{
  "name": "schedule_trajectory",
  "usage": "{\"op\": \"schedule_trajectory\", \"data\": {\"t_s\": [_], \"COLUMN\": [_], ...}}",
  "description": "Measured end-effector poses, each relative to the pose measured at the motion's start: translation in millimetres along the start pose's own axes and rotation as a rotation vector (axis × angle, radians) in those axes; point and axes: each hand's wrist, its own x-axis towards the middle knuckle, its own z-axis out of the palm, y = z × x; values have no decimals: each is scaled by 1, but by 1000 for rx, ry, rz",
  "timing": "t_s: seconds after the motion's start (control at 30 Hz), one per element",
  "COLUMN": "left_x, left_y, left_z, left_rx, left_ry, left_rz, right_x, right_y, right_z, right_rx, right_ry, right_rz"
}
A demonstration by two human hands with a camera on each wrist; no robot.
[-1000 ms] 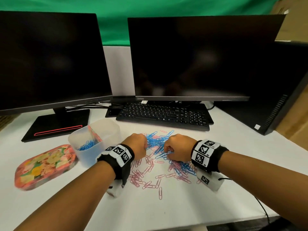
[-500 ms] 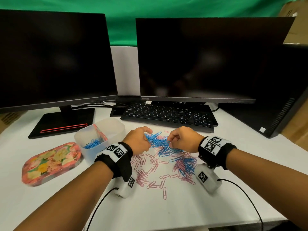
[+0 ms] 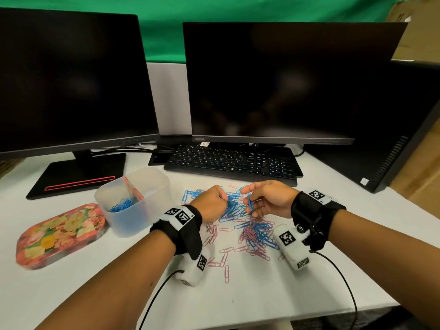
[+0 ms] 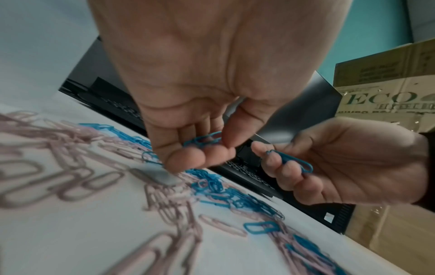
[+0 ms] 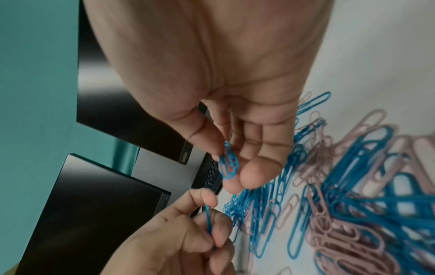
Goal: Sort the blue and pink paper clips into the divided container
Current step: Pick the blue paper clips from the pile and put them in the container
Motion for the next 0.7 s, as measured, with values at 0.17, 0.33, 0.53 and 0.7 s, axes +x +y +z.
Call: {"op": "schedule_trajectory", "data": {"t_s": [0.17, 0.33, 0.53, 0.7], "left_x": [4, 5, 1, -5], "left_y": [-2, -3, -3, -6], "left_z": [11, 12, 6, -2], "left_rx": [366, 617, 723, 677], "left_ry": [32, 75, 34, -10], "left_rz": [68, 103, 74, 46], "right_x": [2, -2, -3, -4], "right_y": [6, 7, 14, 10], "right_z": [3, 14, 30, 35], "right_rx": [-220, -992, -1313, -1362], "right_ry": [97, 129, 87, 60], "right_rz": [11, -191, -226, -237]}}
